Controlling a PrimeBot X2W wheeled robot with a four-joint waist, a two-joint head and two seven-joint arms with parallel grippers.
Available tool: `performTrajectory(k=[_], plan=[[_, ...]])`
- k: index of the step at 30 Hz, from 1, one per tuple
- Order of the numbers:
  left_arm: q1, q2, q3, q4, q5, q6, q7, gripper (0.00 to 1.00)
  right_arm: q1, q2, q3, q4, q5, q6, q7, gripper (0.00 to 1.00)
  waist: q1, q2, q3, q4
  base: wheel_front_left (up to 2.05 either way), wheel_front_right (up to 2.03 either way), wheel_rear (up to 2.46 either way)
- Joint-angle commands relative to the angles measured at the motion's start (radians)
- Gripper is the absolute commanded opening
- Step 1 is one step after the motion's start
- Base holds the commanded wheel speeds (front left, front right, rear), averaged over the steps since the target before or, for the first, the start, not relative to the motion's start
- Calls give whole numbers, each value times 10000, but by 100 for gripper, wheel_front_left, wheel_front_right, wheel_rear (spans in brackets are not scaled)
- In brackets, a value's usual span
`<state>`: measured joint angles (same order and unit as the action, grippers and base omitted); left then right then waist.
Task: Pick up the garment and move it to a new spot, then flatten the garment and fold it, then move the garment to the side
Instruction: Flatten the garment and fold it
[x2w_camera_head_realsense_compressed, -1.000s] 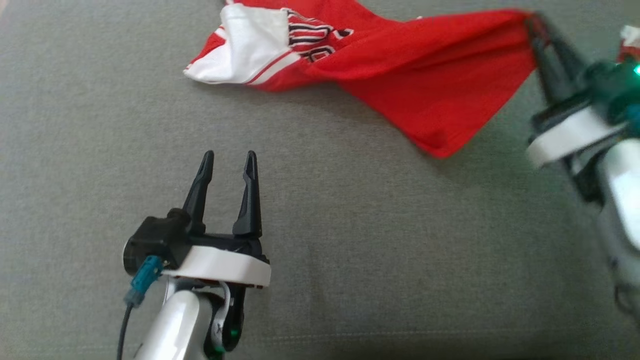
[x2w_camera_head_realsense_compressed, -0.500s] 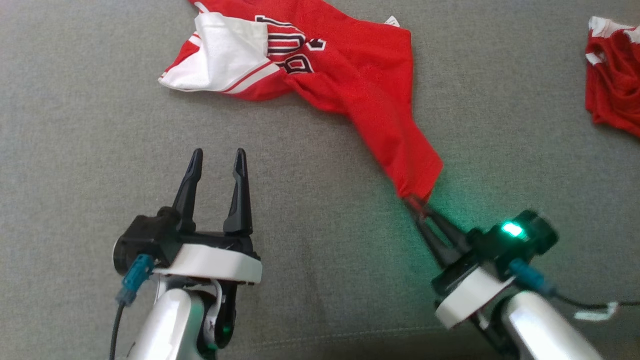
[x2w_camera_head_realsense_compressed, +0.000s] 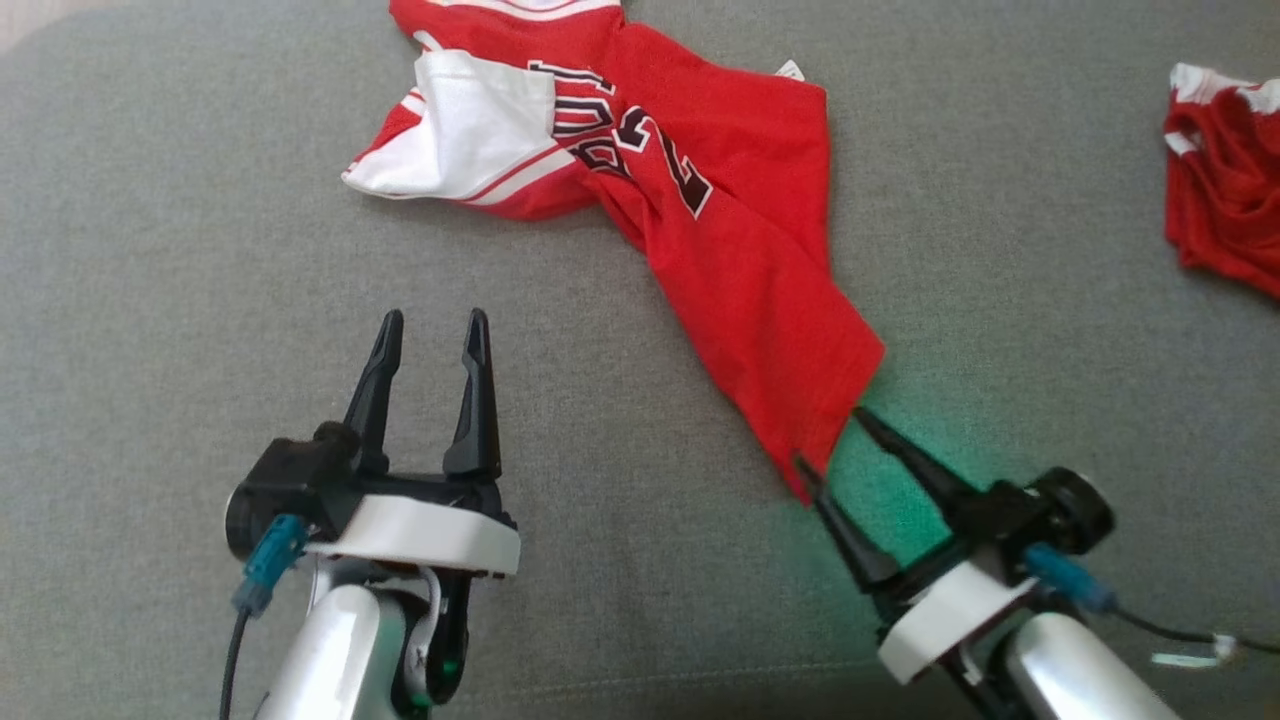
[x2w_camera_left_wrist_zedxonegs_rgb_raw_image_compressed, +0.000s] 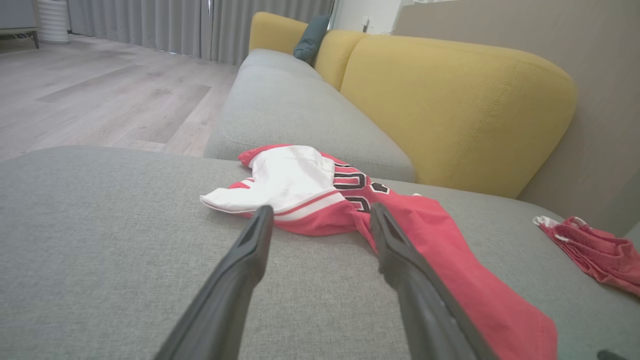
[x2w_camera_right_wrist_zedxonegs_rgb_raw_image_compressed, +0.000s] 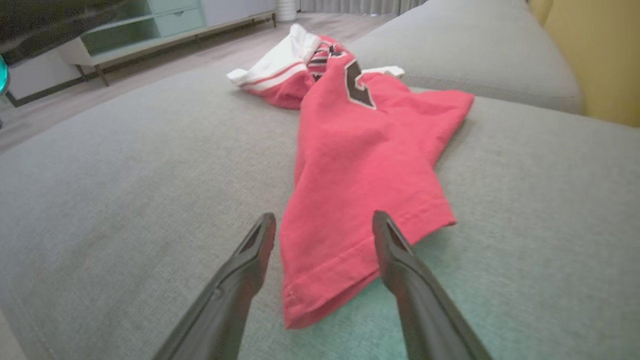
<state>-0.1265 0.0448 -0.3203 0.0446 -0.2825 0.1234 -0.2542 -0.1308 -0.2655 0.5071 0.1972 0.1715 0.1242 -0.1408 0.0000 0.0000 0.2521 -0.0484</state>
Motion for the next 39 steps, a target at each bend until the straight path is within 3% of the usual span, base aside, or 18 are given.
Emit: performTrajectory(k=[1,11,24,37,38,39], plan=[[-130,54,326,-240,40,8,-76,100,176,13,-111,-414,130,65,-160,100,0,0,-85,-6,0,0,0],[-1284,83,324,871,255,-301,-72,100,196,600,-1888,-1268,-534,65,-401,100,0,0,-76,-198,0,0,0],[-5111,213,763,3977,84,-361,849,100,-644,1359,-1973,-1339,-924,65,-752,100,0,0,1056,-953,0,0,0],[-7060,478,1163,6615,-251,-272,1140,100,-1117,1633,-2016,-969,-1050,65,-1068,100,0,0,1618,-1607,0,0,0],[-7142,497,1178,6746,-255,-248,1100,87,-1144,1652,-2018,-948,-1054,65,-1083,100,0,0,1633,-1633,0,0,0],[-7217,503,1196,6861,-282,-258,1054,47,-1166,1670,-2030,-935,-1057,65,-1098,100,0,0,1650,-1653,0,0,0]])
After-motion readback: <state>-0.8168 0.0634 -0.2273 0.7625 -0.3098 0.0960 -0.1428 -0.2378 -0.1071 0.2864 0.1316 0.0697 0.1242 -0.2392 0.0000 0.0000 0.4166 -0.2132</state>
